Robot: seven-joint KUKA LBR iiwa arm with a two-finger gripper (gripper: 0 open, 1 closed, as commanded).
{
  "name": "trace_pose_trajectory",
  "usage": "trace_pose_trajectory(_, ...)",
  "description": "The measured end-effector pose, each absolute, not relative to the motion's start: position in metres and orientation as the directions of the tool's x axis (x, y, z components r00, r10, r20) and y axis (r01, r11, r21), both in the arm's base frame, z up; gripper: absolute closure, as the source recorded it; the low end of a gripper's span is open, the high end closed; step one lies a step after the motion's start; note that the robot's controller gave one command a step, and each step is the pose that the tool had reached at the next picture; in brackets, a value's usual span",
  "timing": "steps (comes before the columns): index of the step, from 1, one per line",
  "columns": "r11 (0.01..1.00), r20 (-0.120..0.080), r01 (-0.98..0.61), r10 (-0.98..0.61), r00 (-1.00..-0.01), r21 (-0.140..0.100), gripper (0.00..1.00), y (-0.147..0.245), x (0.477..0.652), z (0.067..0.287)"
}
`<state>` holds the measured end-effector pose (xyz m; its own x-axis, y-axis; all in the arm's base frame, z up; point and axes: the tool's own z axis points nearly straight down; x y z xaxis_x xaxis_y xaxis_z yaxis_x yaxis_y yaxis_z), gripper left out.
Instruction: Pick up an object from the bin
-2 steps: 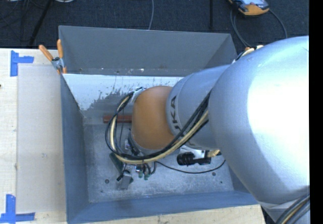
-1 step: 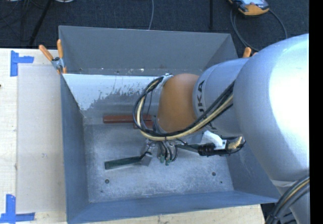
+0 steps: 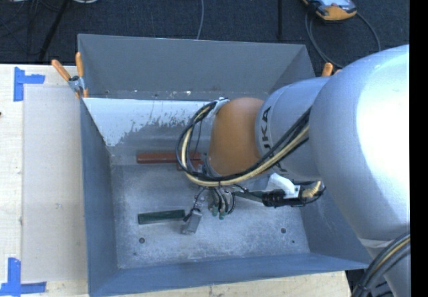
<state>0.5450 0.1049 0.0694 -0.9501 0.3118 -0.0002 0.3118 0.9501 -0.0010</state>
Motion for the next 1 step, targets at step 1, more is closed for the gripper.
trace_pose_trajectory(1, 0.95, 0.0, 0.312, 0.312, -0.95, -0.001, 0.0, 0.1049, 0.545, 0.0694)
